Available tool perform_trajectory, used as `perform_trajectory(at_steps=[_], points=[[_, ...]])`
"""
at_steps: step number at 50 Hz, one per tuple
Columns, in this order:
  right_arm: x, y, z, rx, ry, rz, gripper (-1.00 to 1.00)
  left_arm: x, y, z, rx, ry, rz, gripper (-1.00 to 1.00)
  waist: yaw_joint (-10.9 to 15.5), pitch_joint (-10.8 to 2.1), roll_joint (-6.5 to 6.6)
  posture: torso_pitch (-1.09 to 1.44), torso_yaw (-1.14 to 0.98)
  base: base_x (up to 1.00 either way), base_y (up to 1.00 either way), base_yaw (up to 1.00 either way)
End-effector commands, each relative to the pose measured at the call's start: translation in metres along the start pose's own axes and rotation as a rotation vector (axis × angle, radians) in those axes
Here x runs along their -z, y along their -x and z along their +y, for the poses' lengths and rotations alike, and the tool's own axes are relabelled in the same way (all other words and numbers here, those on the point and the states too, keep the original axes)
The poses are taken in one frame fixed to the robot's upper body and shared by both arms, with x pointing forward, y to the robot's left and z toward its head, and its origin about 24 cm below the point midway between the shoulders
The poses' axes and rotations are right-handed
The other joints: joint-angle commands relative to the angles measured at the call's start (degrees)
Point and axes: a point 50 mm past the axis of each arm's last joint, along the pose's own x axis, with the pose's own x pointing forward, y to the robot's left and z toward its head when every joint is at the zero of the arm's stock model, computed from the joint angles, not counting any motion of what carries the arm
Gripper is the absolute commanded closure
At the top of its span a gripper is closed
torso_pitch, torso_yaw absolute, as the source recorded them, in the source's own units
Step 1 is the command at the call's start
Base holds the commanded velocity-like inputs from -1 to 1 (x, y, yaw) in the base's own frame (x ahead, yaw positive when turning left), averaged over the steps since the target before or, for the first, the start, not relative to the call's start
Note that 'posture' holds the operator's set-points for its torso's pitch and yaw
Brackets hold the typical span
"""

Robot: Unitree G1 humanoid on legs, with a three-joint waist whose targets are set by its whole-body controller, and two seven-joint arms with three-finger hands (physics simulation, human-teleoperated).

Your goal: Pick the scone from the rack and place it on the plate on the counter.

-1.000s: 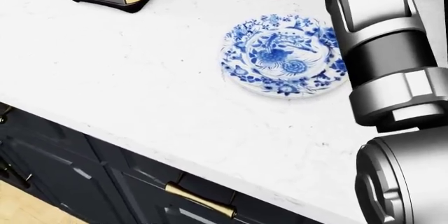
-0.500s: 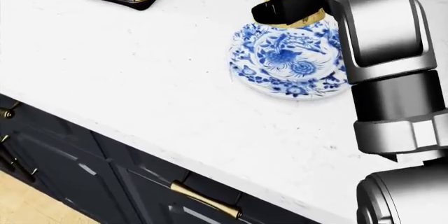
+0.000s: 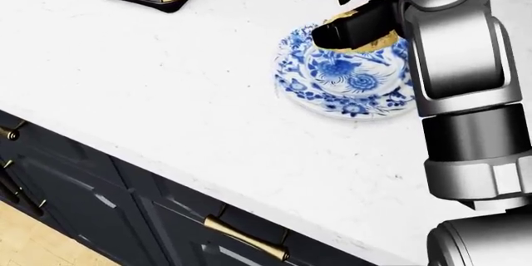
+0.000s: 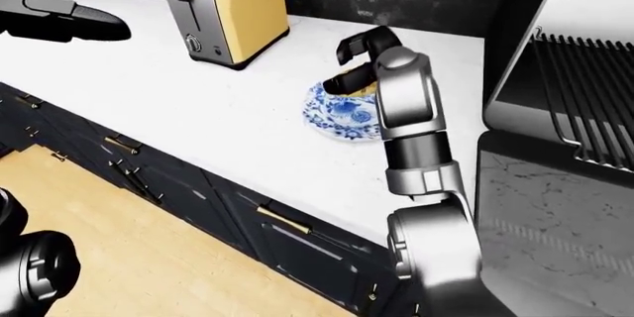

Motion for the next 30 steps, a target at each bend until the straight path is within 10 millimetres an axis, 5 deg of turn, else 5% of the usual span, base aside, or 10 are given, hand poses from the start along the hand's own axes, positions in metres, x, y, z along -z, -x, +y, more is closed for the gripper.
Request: perform_trajectory(at_steps=[1, 4, 9, 15, 30], points=[[-0.025, 0.01, -0.006, 0.026, 0.021, -0.111, 1.0, -0.015, 0.003, 0.006, -0.03, -0.008, -0.074, -1.0, 0.0, -1.79, -0.04, 0.0, 0.61, 0.0, 0.0, 0.0], [-0.023, 0.009, -0.007, 0.03, 0.024, -0.106, 0.84, -0.014, 0.004, 0.006, -0.03, -0.008, -0.071, -1.0, 0.0, -1.79, -0.01, 0.0, 0.61, 0.0, 0.0, 0.0], [-0.024, 0.008, -0.007, 0.031, 0.031, -0.108, -0.1, -0.014, 0.004, 0.007, -0.033, -0.009, -0.072, -1.0, 0.0, -1.82, 0.01, 0.0, 0.61, 0.0, 0.0, 0.0], [-0.024, 0.007, -0.008, 0.041, 0.038, -0.105, -0.95, -0.015, 0.006, 0.009, -0.036, -0.009, -0.073, -1.0, 0.0, -1.82, 0.02, 0.0, 0.61, 0.0, 0.0, 0.0], [-0.039, 0.014, -0.015, 0.063, 0.029, -0.147, -1.0, -0.017, 0.003, 0.008, -0.035, -0.012, -0.076, -1.0, 0.1, -1.73, 0.02, 0.0, 0.61, 0.0, 0.0, 0.0]])
